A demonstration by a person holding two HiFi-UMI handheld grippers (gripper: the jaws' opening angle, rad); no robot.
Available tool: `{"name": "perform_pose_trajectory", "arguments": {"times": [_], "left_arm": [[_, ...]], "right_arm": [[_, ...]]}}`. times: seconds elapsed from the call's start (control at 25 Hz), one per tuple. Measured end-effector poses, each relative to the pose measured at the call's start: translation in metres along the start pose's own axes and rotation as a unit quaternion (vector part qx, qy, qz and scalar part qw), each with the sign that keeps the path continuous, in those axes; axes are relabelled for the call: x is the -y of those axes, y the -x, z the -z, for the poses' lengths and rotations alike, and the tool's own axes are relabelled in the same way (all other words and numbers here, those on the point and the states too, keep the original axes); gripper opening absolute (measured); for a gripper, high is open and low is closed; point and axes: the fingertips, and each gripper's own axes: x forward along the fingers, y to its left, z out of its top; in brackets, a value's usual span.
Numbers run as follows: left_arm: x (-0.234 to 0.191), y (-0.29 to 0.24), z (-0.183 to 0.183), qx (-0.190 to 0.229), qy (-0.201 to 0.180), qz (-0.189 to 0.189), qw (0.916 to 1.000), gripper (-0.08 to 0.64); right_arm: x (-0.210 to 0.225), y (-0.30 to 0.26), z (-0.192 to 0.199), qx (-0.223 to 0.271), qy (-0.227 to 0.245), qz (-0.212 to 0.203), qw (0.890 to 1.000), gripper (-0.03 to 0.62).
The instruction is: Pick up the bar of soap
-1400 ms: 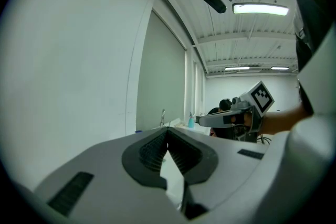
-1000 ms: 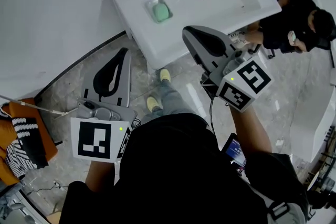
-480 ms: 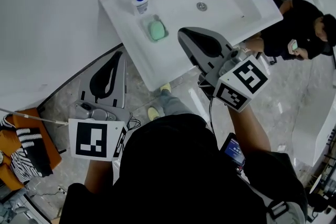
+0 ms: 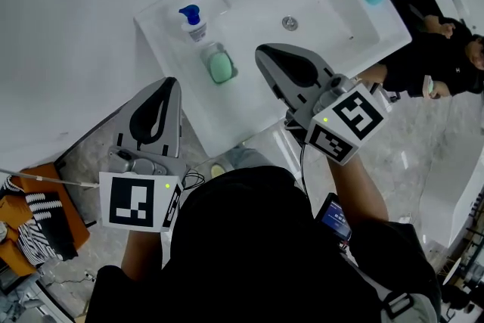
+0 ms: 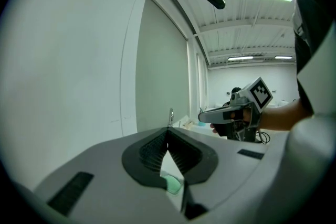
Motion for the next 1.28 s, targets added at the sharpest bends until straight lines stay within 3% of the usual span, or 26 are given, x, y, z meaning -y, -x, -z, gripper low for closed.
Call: {"name": "perform_pose_trajectory", "arguments": {"times": [0.48, 0.8, 1.12, 1.2, 1.28], "left_arm": [[0.010, -0.052, -0.009, -0.014, -0.017, -0.012, 0.9997, 0.008], [0.015, -0.060, -0.002, -0.030, -0.014, -0.036, 0.9988, 0.008], [-0.002, -0.054, -0.003, -0.035, -0.013, -0.076, 0.9964, 0.008], [-0.006, -0.053, -0.002, -0.034, -0.011, -0.081, 0.9961, 0.008], [-0.011, -0.052, 0.000, -0.032, -0.008, -0.084, 0.9959, 0.008]], "right_arm": [[0.055, -0.003, -0.005, 0.008, 0.008, -0.026, 1.000, 0.006], [0.073, -0.005, 0.005, -0.015, 0.027, -0.049, 0.998, 0.006], [0.066, -0.027, 0.017, -0.050, 0.091, -0.093, 0.990, 0.006], [0.061, -0.034, 0.024, -0.073, 0.122, -0.107, 0.984, 0.006], [0.053, -0.042, 0.034, -0.103, 0.175, -0.130, 0.970, 0.006]]}}
